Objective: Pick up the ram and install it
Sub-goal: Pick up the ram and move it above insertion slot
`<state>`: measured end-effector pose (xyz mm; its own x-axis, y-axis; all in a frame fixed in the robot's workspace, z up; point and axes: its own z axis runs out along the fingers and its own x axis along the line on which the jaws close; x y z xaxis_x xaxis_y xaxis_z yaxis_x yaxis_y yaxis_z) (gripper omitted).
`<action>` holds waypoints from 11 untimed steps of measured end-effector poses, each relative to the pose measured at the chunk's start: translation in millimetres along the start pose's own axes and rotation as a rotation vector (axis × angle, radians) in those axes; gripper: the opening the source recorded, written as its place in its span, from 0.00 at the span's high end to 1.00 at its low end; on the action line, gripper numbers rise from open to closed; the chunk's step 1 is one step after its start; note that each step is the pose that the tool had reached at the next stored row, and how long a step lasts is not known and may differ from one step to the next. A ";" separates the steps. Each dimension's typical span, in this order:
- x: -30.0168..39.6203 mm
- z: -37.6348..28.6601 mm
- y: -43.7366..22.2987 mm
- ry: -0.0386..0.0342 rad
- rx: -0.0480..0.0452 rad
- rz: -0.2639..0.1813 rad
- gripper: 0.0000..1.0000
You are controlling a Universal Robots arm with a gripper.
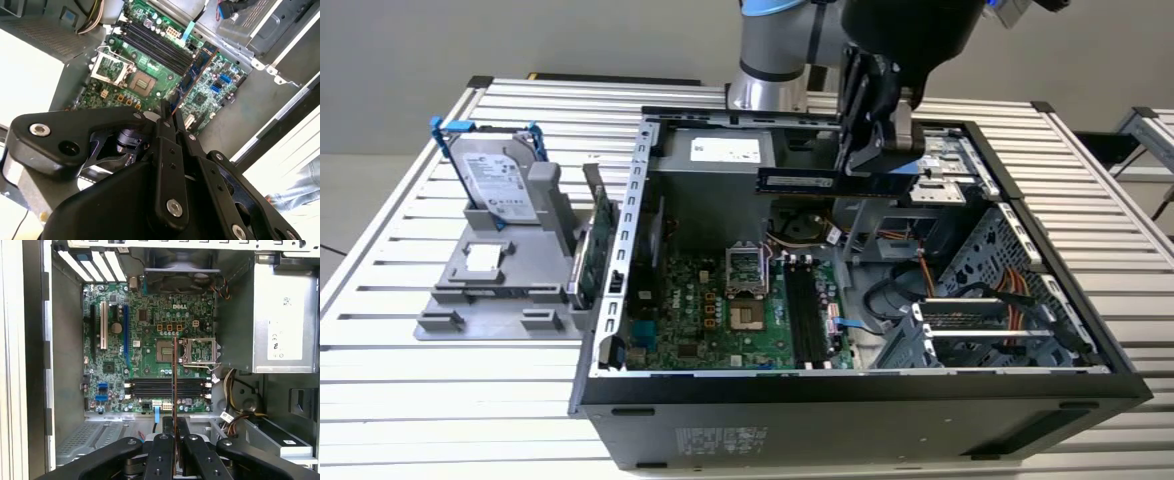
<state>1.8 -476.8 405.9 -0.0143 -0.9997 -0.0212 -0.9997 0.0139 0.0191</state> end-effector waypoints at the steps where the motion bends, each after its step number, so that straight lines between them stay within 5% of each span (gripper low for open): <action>1: 0.0 0.0 -0.7 0.0002 0.0000 0.002 1.00; 11: -0.1 -0.1 -6.1 0.0013 0.0007 0.034 1.00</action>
<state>7.8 -476.8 405.9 -0.0485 -0.9986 -0.0193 -0.9987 0.0481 0.0191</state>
